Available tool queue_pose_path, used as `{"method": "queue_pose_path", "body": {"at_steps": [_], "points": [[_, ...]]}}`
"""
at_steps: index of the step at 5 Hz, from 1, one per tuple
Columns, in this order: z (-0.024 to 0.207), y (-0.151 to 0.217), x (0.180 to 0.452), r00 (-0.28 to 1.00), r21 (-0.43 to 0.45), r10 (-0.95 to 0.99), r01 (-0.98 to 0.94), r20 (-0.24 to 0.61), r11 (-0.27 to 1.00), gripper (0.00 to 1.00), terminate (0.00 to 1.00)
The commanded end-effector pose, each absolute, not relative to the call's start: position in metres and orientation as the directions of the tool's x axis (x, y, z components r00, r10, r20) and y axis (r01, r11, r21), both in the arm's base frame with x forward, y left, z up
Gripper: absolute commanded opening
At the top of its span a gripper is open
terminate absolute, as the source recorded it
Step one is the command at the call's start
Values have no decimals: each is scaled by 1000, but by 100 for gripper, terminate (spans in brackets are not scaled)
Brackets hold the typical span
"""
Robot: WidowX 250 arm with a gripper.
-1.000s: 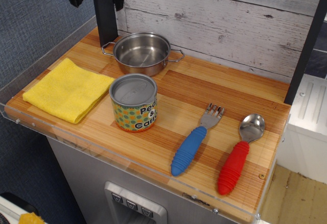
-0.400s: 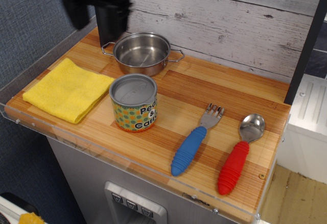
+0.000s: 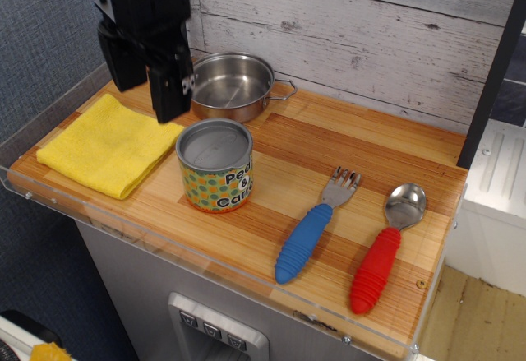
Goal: Move the can to the right of the pot
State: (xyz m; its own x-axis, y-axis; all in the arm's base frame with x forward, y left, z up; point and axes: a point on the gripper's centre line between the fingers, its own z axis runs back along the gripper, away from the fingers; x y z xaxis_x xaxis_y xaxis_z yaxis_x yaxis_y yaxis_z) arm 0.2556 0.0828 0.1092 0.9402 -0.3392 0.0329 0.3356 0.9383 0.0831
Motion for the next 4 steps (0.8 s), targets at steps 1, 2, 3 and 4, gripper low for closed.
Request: {"method": "queue_pose_path", "body": {"at_steps": [1, 2, 3, 4], "points": [[92, 76, 248, 864, 113, -499, 504, -71, 856, 100, 0], [79, 73, 250, 841, 106, -523, 538, -138, 836, 100, 0], [75, 84, 245, 855, 99, -495, 512, -154, 853, 100, 0], [70, 88, 246, 863, 108, -474, 495, -176, 862, 100, 0]]}}
